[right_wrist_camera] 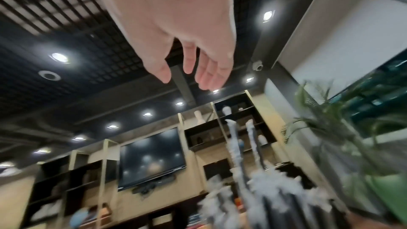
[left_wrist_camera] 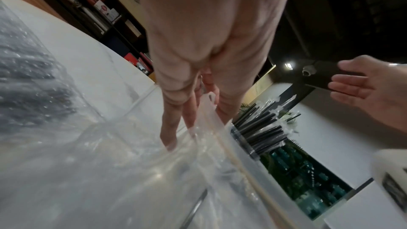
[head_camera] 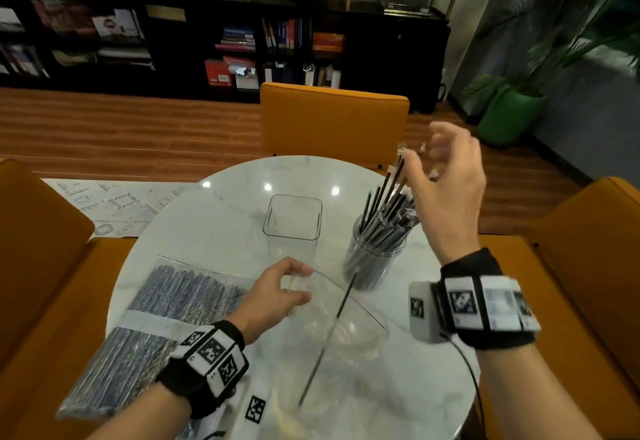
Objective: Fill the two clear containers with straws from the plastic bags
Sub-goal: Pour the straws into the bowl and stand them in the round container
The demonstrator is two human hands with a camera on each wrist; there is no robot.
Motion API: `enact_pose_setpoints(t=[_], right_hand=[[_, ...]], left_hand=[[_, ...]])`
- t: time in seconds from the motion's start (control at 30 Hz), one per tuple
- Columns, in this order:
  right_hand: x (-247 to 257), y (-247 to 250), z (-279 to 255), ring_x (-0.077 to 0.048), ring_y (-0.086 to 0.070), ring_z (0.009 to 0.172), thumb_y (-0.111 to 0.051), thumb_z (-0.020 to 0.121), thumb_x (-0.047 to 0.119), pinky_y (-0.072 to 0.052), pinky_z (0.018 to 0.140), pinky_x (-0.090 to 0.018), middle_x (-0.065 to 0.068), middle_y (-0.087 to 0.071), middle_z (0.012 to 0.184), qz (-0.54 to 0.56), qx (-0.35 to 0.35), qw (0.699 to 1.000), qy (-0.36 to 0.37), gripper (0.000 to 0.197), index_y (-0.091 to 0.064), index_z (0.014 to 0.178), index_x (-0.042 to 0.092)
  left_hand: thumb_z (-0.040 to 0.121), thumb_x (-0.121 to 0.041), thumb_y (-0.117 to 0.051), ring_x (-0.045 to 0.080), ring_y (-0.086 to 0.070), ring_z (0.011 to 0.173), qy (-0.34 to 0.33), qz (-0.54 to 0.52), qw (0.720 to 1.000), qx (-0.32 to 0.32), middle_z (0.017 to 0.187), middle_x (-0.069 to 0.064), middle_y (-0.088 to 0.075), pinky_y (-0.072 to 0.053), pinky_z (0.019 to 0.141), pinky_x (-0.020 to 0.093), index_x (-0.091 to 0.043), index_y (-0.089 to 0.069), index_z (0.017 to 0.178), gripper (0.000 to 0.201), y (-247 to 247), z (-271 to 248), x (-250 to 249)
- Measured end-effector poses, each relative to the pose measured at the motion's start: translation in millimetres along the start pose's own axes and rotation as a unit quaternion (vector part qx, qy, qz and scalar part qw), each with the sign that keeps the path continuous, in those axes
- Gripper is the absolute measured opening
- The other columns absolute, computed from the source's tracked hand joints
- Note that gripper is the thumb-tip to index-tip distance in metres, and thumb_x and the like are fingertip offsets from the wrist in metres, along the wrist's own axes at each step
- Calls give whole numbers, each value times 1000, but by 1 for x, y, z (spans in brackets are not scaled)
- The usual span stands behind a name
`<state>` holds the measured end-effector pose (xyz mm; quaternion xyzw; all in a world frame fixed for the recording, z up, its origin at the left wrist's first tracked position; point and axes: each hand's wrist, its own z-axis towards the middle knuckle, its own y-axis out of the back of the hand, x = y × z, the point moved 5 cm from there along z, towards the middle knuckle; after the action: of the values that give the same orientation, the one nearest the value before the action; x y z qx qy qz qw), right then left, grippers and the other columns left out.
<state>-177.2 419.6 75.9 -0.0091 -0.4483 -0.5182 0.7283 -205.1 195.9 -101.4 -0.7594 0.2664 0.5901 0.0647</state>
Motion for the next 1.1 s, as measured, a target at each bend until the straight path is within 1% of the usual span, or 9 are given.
enact_pose_setpoints(t=[0.1,0.2,0.33,0.53,0.67,0.77,0.87,1.0,1.1], right_hand=[[-5,-37,-60,-18,-58,97,-53,91,41,-51,84,-25,-4,-58,112,-60,209,974,-59,43,-55,121,11],[-46,-73,-127,-29,-49,120,-50,83,68,-46,101,-41,-12,-41,136,-138,439,872,-168,78,-42,137,12],[-58,-65,-127,-31,-55,112,-41,77,77,-50,96,-45,-9,-38,129,-134,390,901,-133,78,-50,130,21],[-16,2,-81,-12,-60,78,-68,87,14,-49,68,-10,-5,-57,105,-125,208,968,68,19,-69,106,10],[22,80,-18,-7,-61,80,-67,90,19,-50,81,-13,0,-65,98,-65,101,984,131,16,-69,106,18],[25,128,43,-17,-64,86,-58,94,36,-56,81,-40,7,-64,91,-17,64,991,112,7,-61,95,42],[21,120,61,-24,-61,90,-58,91,26,-53,85,-46,1,-63,94,-95,11,988,120,10,-63,96,33],[8,30,31,-30,-58,100,-64,84,-4,-44,86,-25,-20,-57,115,-202,113,960,160,27,-66,110,4],[-19,-29,7,-34,-64,100,-66,87,6,-50,91,-48,-15,-45,143,-299,252,907,156,45,-56,129,15]], left_hand=[[87,8,-59,23,-70,85,-28,-73,997,16,120,-1,-57,-56,76,34,-11,-59,102,24,-6,-1,-15],[86,14,-55,14,-62,70,-79,-99,992,17,108,1,-60,-56,68,28,-6,-57,97,22,-8,-3,-30],[84,18,-53,14,-55,68,-100,-124,987,-4,90,-1,-59,-48,62,27,-12,-57,82,31,-4,-4,-35],[85,21,-50,0,-61,66,-143,-124,981,-49,83,2,-53,-49,57,18,-8,-49,78,29,21,-13,-56],[83,22,-51,2,-56,65,-202,-127,966,-97,82,0,-52,-51,58,17,-10,-50,76,33,67,-22,-95],[84,23,-47,1,-62,68,-224,-138,957,-125,84,-3,-55,-55,64,21,-14,-51,76,38,102,-29,-115],[84,25,-46,0,-67,70,-236,-150,947,-160,86,-4,-58,-50,75,33,-19,-53,75,46,130,-31,-122],[86,19,-52,3,-65,76,-274,-160,926,-203,88,-6,-57,-52,69,25,-23,-53,77,44,156,-31,-131],[86,14,-54,7,-55,84,-299,-136,913,-240,92,-9,-55,-52,67,17,-28,-53,81,43,169,-24,-131]])
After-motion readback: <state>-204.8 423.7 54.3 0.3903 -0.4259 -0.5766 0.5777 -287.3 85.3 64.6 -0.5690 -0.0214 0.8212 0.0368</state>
